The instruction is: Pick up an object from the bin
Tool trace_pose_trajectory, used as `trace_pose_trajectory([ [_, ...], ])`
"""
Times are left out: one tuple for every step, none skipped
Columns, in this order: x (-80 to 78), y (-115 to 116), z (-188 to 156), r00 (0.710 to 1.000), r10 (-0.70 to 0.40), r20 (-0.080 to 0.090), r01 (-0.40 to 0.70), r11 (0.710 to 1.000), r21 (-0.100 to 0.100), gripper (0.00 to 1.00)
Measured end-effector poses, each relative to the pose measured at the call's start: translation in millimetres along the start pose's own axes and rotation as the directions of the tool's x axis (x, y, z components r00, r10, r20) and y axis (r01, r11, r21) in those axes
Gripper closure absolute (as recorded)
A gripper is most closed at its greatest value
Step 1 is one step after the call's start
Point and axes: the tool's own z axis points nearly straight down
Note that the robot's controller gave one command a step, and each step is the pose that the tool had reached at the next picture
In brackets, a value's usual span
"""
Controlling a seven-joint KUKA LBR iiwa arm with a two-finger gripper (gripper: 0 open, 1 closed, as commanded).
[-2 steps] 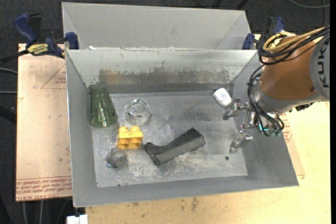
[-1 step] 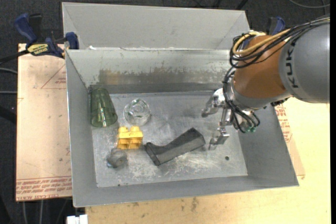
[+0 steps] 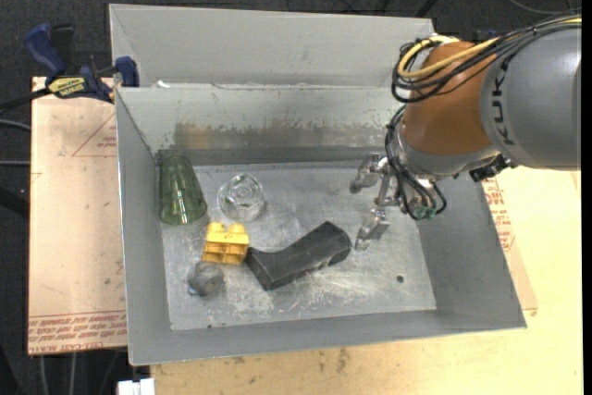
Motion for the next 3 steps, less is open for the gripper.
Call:
trace_pose_trajectory([
  [-3.8, -4.6, -7.5, 0.998, 0.066, 0.006, -0.066, 0.998, 0.002, 0.0],
  [-5.0, 6.2, -23.6, 1.0, 0.024, -0.003, -0.024, 1.0, 0.005, 0.0],
  [46.2, 29.4, -3.0, 0.957, -0.289, 0.008, 0.289, 0.957, 0.005, 0.0],
])
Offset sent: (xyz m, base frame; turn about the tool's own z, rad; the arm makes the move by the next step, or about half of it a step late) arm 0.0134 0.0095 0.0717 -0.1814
